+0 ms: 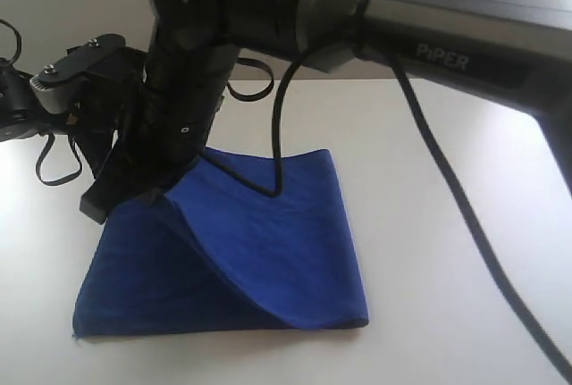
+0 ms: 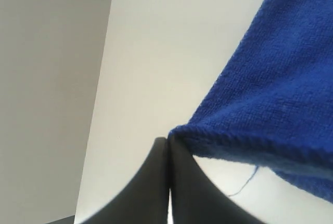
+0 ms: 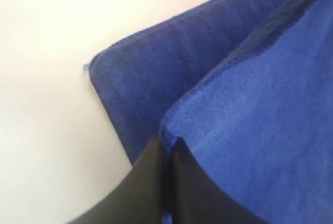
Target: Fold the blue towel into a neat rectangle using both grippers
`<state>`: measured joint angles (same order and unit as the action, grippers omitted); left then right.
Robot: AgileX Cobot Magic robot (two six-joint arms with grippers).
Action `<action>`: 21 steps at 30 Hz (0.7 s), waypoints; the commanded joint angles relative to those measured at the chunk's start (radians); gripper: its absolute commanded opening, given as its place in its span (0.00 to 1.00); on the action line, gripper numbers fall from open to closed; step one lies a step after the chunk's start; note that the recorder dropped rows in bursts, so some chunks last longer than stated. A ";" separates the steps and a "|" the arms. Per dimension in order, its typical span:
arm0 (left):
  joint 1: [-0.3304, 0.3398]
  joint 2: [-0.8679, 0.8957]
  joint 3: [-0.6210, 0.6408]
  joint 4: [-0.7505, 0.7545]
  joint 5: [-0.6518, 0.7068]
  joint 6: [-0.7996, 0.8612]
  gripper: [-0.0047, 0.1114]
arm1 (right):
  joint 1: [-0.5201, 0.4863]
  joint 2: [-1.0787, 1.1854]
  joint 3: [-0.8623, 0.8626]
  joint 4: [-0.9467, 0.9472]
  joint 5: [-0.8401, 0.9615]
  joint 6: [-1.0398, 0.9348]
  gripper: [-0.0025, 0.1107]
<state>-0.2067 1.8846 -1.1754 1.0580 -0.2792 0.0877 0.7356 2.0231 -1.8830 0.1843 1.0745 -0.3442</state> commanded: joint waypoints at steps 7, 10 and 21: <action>0.007 0.033 -0.004 0.010 0.071 -0.002 0.04 | 0.002 0.057 0.000 0.100 -0.088 -0.027 0.02; 0.007 0.048 -0.004 0.010 0.071 0.003 0.04 | 0.002 0.076 0.000 0.121 -0.096 -0.033 0.02; 0.023 0.100 -0.004 0.010 0.071 0.026 0.04 | 0.002 0.133 0.000 0.269 -0.120 -0.104 0.02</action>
<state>-0.1933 1.9779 -1.1767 1.0615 -0.2186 0.1131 0.7374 2.1449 -1.8830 0.4239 0.9653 -0.4291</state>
